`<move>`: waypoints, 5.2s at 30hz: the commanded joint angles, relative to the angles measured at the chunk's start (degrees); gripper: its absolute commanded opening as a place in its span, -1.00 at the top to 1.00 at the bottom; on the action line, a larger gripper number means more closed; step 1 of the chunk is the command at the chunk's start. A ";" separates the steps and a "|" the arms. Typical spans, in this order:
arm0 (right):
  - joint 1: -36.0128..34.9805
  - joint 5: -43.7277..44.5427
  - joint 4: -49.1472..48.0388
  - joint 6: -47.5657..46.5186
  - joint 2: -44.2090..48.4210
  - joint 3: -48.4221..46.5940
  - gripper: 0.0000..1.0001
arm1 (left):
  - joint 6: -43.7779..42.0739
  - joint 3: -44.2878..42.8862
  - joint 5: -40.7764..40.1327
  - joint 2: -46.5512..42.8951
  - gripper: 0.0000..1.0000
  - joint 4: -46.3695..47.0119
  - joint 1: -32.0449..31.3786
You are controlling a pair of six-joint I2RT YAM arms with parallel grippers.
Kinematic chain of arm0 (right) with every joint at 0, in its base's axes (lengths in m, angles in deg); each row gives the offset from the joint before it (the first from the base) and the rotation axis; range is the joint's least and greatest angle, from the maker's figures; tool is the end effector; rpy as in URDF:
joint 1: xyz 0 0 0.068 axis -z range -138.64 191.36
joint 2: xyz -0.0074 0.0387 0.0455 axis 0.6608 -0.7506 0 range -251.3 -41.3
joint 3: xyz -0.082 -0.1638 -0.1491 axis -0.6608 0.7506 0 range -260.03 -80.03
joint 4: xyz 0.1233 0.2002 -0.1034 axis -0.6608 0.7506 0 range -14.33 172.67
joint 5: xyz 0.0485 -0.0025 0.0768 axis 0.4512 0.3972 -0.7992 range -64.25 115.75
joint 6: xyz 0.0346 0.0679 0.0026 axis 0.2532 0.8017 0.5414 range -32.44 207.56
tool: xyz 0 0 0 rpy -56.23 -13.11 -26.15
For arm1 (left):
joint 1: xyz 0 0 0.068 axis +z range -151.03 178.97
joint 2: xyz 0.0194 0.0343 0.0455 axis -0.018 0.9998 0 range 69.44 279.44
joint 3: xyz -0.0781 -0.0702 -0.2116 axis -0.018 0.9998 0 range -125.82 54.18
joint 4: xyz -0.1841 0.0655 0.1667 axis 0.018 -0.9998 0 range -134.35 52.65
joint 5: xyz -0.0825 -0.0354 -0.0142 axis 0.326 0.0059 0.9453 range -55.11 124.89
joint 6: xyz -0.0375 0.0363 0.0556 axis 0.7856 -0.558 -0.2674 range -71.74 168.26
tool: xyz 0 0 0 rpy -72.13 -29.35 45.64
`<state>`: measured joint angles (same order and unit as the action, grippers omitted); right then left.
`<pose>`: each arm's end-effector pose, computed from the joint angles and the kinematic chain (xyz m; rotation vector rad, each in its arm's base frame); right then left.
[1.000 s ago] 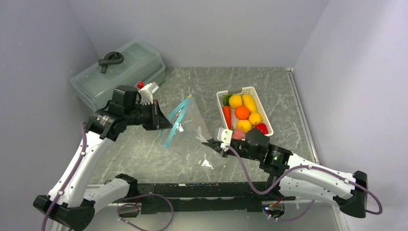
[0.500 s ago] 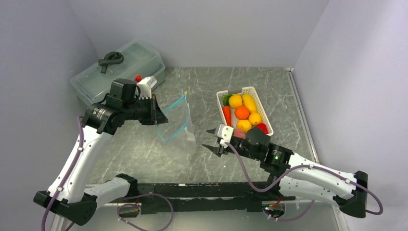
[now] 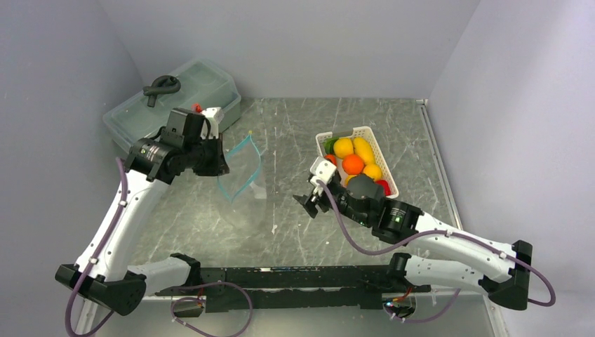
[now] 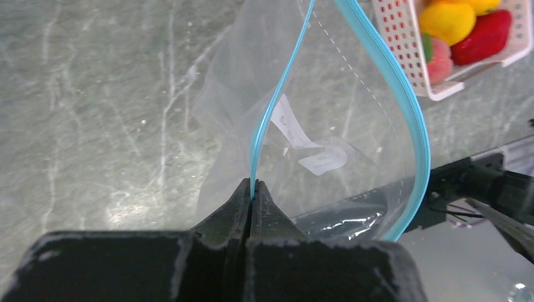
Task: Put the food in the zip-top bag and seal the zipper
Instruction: Pick up the zipper food storage bag at the center of the board, then pick up the fake fruit from the bin, then place the fake fruit in the zipper food storage bag.
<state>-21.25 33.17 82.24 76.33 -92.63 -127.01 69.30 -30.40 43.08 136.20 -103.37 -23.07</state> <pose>0.1262 0.2256 0.3054 -0.9976 1.4871 0.5357 0.2125 -0.0958 0.3489 0.0890 2.4647 -0.5099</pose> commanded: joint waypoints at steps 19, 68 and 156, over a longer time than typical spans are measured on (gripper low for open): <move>22.42 8.04 28.42 22.01 -18.27 -21.80 -0.54 | -2.86 -0.38 -22.47 -1.21 1.00 1.72 -5.36; 45.21 3.07 26.36 27.92 -50.26 -29.75 -0.79 | -5.13 12.25 -16.32 -12.37 1.00 13.29 -5.73; 11.25 -14.53 15.23 20.90 -23.39 -39.85 0.40 | 0.48 9.25 -15.10 -8.50 1.00 12.38 -5.72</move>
<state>-7.63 20.54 101.98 99.18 -117.57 -163.11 68.86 -18.96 27.49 127.83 -92.46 -28.63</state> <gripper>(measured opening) 0.749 0.014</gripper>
